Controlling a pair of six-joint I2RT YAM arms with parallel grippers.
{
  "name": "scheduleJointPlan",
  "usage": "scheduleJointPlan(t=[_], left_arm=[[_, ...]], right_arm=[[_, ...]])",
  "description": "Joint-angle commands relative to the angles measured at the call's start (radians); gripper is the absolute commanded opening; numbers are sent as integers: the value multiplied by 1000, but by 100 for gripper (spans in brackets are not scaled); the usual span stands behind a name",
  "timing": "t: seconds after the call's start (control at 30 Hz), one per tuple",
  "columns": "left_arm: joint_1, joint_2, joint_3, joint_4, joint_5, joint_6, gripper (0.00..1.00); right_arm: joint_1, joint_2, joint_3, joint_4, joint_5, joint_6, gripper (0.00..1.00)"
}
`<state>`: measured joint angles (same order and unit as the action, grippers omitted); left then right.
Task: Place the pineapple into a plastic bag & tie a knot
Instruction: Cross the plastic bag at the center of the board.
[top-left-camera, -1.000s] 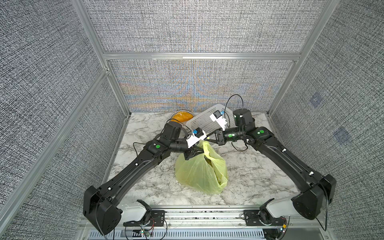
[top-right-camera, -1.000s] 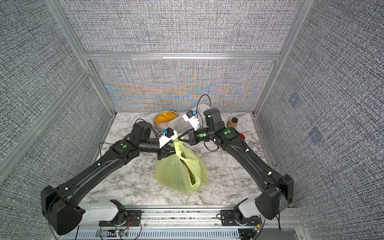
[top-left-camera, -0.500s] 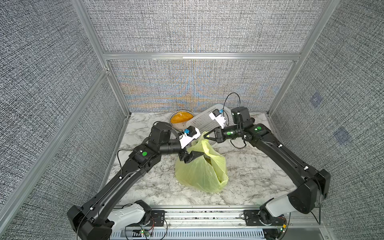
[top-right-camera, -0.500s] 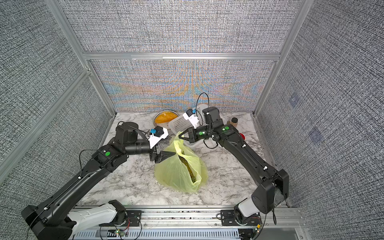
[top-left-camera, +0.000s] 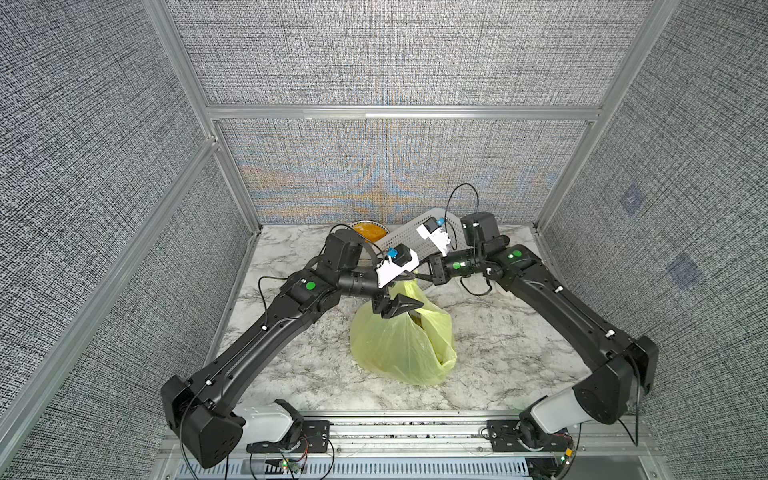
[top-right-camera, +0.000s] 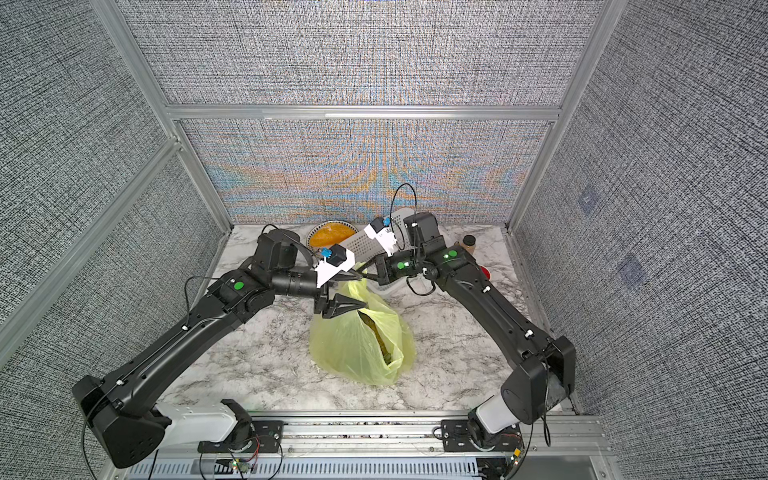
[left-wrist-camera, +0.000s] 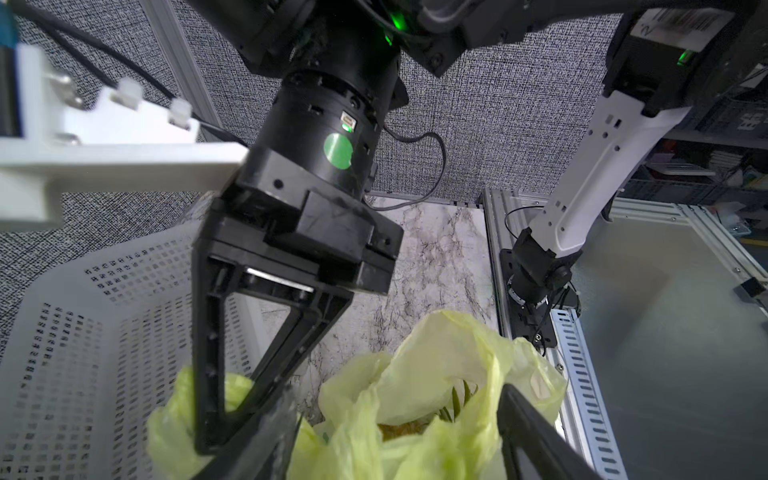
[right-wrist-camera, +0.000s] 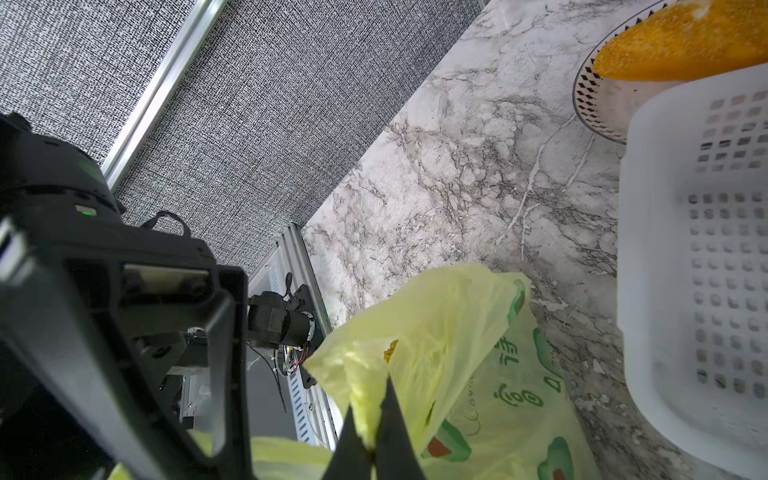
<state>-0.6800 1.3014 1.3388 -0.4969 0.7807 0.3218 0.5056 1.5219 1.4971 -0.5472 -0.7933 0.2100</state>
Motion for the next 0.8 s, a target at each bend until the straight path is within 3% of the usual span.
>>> scheduleJointPlan(t=[0.0, 0.07, 0.17, 0.43, 0.6, 0.77], left_arm=[[-1, -2, 4, -73, -8, 58, 77], [-1, 3, 3, -92, -25, 74, 76], [-3, 15, 13, -86, -44, 85, 65], [-4, 36, 12, 44, 11, 12, 1], [-2, 6, -61, 99, -173, -46, 0], [-3, -43, -248, 382, -301, -266, 0]], right_arm=[[1, 4, 8, -14, -16, -12, 0], [1, 4, 8, -11, -19, -11, 0], [1, 4, 8, -13, -21, -10, 0], [1, 5, 15, -25, 9, -13, 0], [-3, 3, 50, -59, 146, -17, 0], [2, -37, 57, -65, 225, -19, 0]])
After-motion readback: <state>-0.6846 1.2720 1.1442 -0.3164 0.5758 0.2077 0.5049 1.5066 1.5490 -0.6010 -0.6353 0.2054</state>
